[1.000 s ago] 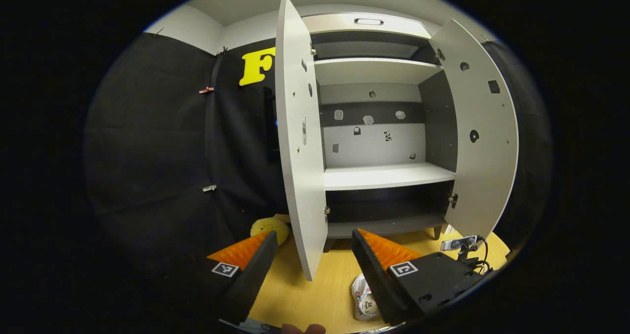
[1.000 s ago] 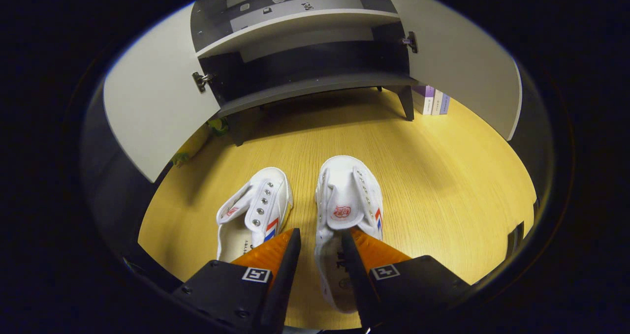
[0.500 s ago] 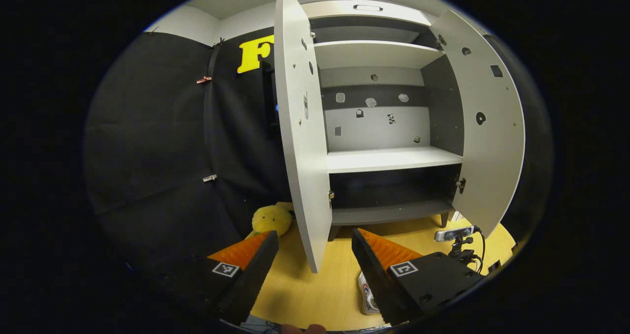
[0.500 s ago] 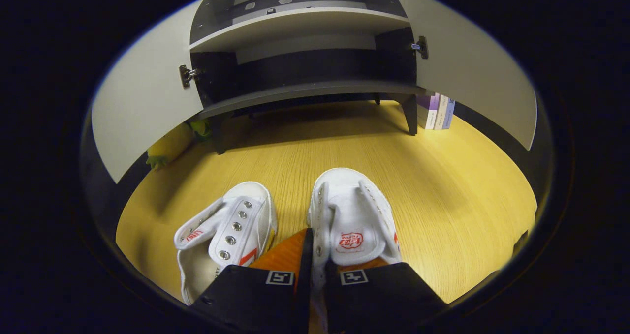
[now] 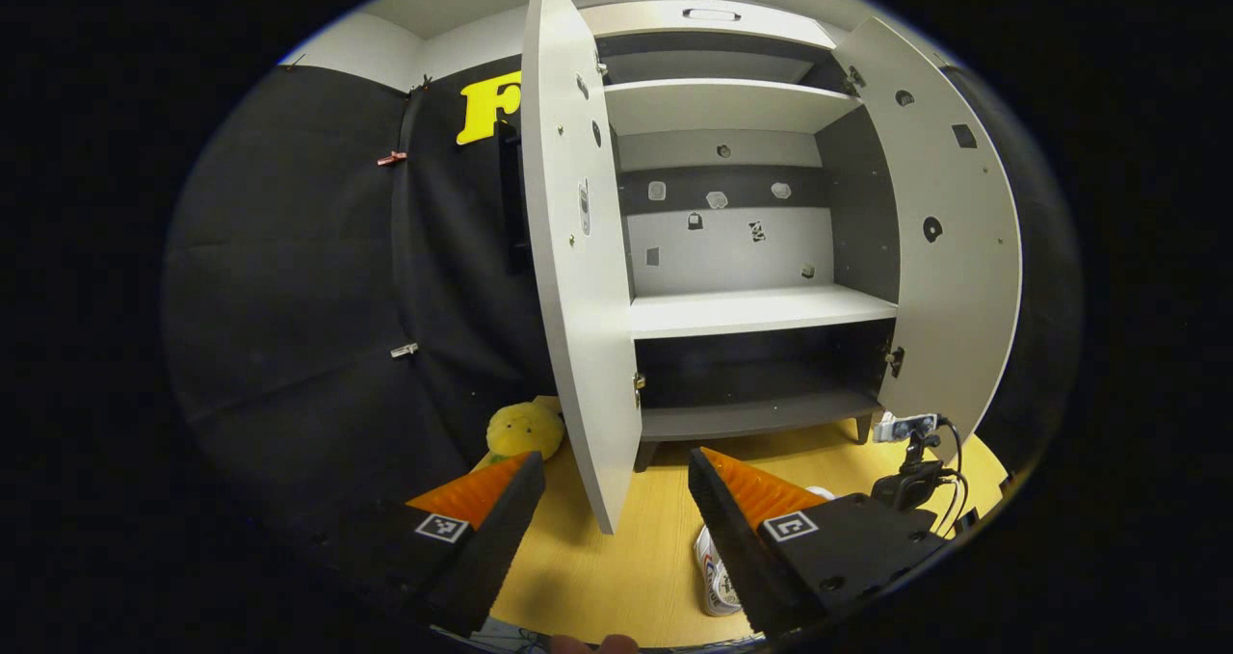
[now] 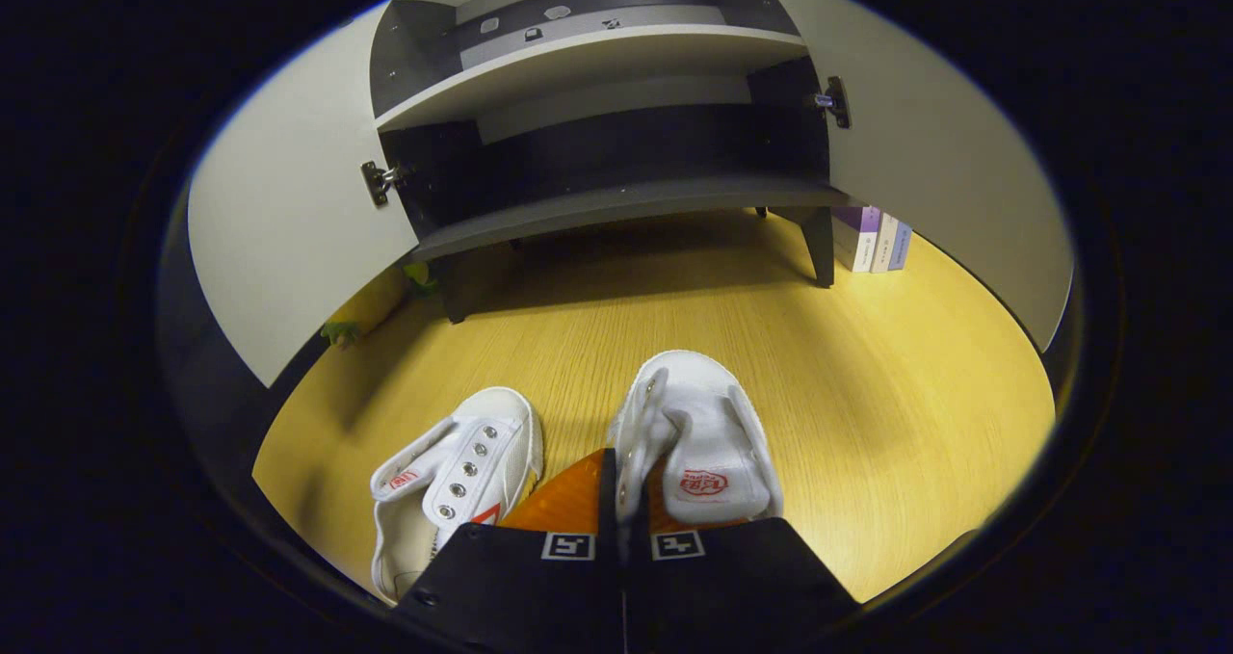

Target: Grab one shoe with the right hand and put it into the shoe cabinet, grab the other shoe with the left hand and put it into the shoe cabinet; then close the right door with the right hand and the left door with the left hand.

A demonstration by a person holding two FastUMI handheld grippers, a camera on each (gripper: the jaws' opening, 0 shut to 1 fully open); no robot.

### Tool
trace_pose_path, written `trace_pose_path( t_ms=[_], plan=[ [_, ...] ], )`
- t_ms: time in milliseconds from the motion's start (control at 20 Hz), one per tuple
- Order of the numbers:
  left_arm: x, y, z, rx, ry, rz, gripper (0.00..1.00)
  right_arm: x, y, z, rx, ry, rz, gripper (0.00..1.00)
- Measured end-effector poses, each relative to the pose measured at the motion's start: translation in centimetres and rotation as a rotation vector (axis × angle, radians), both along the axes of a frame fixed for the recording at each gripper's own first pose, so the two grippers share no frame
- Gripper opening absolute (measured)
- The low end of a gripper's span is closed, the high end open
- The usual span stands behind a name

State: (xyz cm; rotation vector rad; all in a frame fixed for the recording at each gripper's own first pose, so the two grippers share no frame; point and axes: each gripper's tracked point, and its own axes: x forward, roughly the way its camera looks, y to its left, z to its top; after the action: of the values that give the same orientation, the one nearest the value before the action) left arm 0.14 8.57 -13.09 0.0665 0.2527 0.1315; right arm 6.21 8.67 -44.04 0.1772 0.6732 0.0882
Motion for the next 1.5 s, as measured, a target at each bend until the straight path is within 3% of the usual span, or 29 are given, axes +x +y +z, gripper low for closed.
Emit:
trace_pose_path(
  t_ms=[450,750,1100,1500],
  plan=[
    [-0.3,-1.5,2.0,-0.044,-0.048,-0.031,0.94,1.3,-1.0,15.4,0.037,-0.124,0.029,0.06],
    [0.0,-2.9,3.4,-0.05,-0.082,-0.074,0.94,4.9,0.0,26.3,0.05,-0.198,0.061,0.06],
    [0.2,-3.8,4.1,-0.075,-0.108,-0.096,0.95,15.9,0.5,34.9,-0.011,-0.288,0.055,0.06],
    [0.1,-2.6,3.3,-0.122,-0.096,-0.044,0.95,30.6,-1.8,35.0,-0.16,-0.242,0.036,0.06]
  ],
)
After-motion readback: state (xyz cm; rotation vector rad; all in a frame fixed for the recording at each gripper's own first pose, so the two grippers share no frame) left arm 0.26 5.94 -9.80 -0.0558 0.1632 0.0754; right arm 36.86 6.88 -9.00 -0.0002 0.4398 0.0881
